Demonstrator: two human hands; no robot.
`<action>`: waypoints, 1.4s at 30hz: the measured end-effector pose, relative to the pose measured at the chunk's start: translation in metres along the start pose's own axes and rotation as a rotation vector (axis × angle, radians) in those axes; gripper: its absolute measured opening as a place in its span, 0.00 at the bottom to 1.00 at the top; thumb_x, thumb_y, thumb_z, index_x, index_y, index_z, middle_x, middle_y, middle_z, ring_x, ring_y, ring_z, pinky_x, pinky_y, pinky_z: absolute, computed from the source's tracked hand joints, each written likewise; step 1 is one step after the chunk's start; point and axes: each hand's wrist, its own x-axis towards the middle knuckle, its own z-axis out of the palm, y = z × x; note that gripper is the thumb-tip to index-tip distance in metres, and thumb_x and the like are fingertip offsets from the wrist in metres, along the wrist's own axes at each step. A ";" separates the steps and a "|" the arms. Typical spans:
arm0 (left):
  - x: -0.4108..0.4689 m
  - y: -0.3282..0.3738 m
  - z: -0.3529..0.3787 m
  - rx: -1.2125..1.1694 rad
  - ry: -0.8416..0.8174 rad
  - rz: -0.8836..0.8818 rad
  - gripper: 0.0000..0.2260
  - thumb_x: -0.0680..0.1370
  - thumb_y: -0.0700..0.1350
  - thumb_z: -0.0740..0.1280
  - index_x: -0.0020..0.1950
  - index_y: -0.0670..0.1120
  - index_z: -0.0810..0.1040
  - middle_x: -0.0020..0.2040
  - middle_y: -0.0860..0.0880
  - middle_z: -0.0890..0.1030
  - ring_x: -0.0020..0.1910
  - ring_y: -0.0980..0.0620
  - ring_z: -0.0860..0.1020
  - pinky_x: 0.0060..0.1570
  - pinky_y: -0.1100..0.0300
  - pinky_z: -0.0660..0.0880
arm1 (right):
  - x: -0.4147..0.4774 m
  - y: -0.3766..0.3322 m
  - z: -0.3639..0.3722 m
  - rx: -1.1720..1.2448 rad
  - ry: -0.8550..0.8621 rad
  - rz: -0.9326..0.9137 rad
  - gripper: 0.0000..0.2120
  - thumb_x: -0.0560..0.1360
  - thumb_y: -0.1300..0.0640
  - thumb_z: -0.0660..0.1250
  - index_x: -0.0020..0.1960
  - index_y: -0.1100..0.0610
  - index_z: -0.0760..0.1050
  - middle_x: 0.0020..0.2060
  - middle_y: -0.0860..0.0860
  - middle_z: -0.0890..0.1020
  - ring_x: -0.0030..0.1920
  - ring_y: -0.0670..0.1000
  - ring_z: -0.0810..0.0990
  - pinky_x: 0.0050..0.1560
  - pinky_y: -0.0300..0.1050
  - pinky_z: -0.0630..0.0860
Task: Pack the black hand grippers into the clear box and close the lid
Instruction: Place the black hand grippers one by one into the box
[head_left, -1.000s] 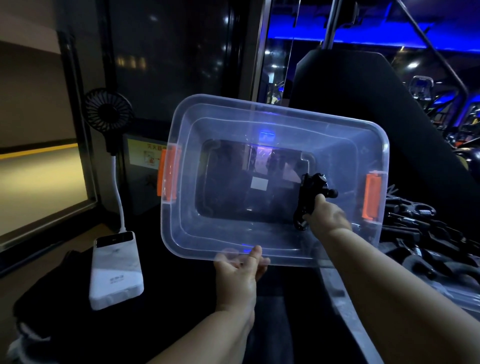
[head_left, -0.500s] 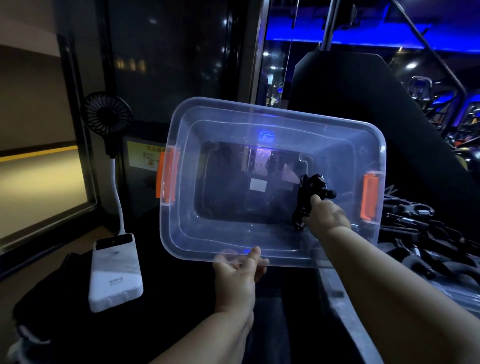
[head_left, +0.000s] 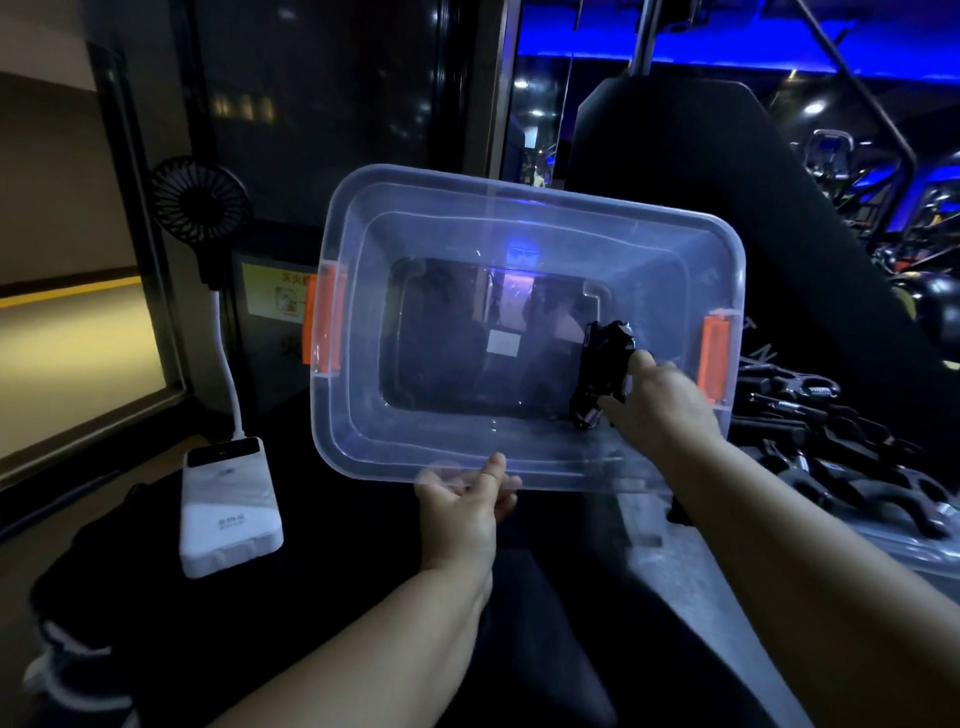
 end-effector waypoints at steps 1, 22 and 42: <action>0.000 0.001 0.000 0.003 0.000 -0.001 0.14 0.75 0.39 0.69 0.51 0.43 0.65 0.36 0.42 0.82 0.35 0.51 0.83 0.37 0.59 0.79 | -0.007 0.003 -0.005 0.017 0.046 -0.027 0.19 0.73 0.48 0.69 0.55 0.58 0.69 0.50 0.61 0.77 0.47 0.65 0.79 0.41 0.49 0.70; 0.004 -0.007 -0.001 0.035 0.015 0.021 0.12 0.75 0.41 0.70 0.49 0.45 0.65 0.31 0.45 0.83 0.36 0.50 0.84 0.34 0.60 0.78 | -0.084 0.129 0.013 0.114 -0.041 0.532 0.28 0.74 0.41 0.64 0.70 0.50 0.66 0.63 0.60 0.73 0.65 0.63 0.67 0.63 0.57 0.66; 0.005 -0.008 -0.001 0.063 0.021 0.015 0.16 0.75 0.42 0.70 0.55 0.41 0.65 0.33 0.45 0.83 0.37 0.50 0.84 0.38 0.58 0.79 | -0.100 0.116 -0.003 0.188 -0.112 0.583 0.27 0.70 0.42 0.66 0.63 0.53 0.64 0.51 0.58 0.81 0.56 0.62 0.76 0.48 0.51 0.71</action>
